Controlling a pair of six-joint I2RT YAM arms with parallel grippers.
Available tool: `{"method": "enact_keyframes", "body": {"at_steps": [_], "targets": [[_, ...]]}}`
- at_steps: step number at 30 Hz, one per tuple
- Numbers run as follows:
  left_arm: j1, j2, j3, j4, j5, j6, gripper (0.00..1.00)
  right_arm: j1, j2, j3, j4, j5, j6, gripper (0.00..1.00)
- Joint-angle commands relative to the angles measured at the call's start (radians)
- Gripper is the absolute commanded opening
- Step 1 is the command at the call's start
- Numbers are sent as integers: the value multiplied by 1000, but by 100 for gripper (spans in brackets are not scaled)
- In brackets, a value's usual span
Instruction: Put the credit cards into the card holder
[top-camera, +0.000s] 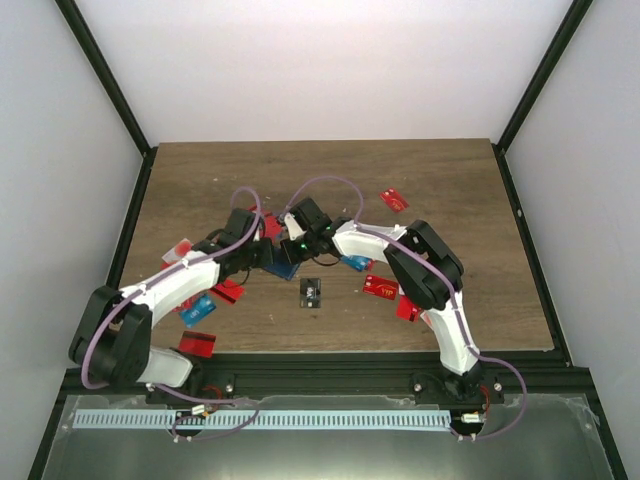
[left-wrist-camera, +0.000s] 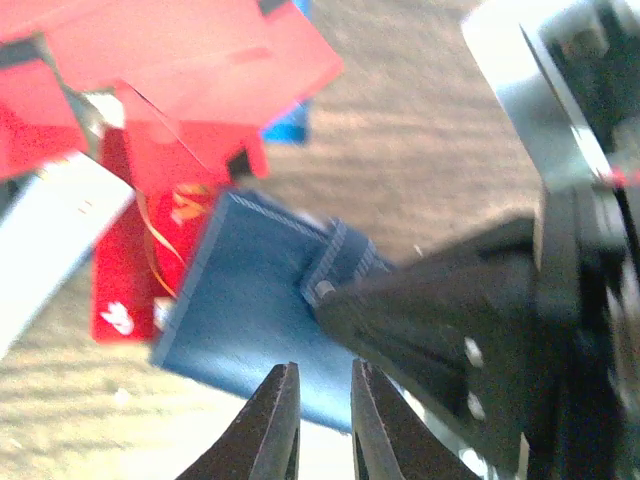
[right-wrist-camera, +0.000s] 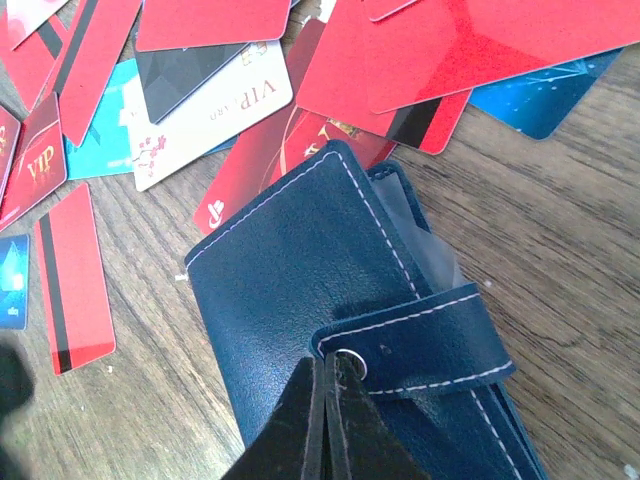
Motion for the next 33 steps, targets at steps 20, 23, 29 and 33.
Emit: {"method": "enact_keyframes", "body": {"at_steps": [20, 23, 29, 33], "targets": [[129, 385, 132, -32, 247, 112, 16, 0, 131, -5, -289, 58, -40, 1], [120, 382, 83, 33, 368, 98, 15, 4, 126, -8, -322, 63, -48, 1], [38, 364, 14, 92, 442, 80, 14, 16, 115, -61, -370, 75, -51, 1], [-18, 339, -7, 101, 445, 67, 13, 21, 120, -76, -409, 83, -56, 1]]}}
